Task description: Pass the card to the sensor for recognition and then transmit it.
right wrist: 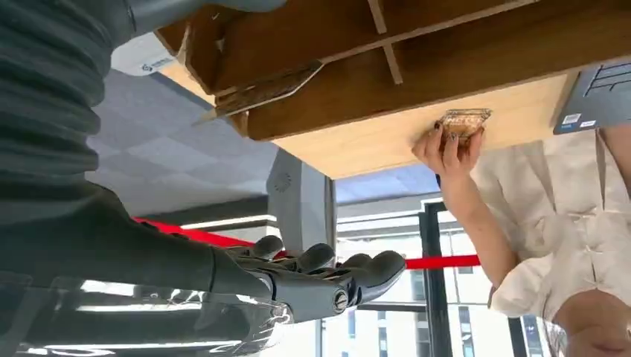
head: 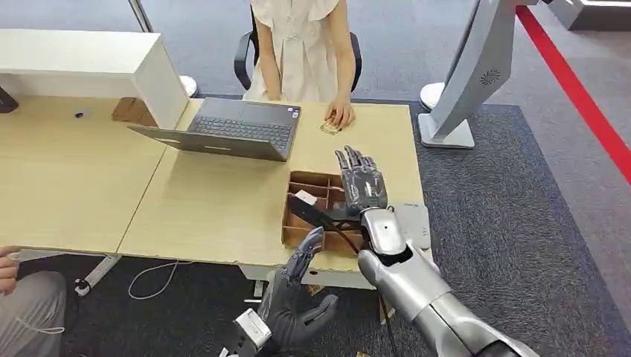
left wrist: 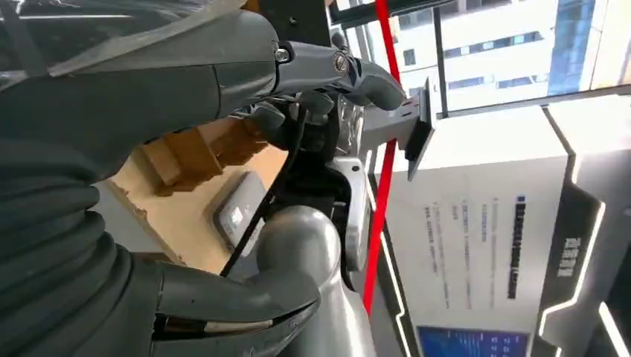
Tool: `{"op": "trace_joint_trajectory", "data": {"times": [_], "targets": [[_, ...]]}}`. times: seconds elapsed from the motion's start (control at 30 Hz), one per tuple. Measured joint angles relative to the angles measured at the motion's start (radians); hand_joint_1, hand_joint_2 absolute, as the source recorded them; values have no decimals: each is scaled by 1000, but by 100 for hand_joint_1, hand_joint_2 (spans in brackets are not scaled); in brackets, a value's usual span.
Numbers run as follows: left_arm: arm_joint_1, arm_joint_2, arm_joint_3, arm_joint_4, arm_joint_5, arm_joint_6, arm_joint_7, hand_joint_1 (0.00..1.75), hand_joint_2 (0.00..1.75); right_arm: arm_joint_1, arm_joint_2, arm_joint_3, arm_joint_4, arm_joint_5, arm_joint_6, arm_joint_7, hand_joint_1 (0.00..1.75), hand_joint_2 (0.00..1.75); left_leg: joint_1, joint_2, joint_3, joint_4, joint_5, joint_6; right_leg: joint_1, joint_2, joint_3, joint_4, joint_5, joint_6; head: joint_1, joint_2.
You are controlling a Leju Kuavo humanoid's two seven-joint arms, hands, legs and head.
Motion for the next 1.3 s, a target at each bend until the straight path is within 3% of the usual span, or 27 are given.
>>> {"op": "trace_joint_trajectory", "data": {"times": [0.6,1.3], "targets": [[0,-1,0,5,-3,2,-11,0,175,-8,-16,-1,34,-11,10,42,0,175,0,0,0,0,0,0,0,0,0,0,0,0,0,0],[1,-2,0,5,-14,0,-11,0,175,-5,-31,-6,37,4,10,48,0,175,0,0,0,0,0,0,0,0,0,0,0,0,0,0]]}}
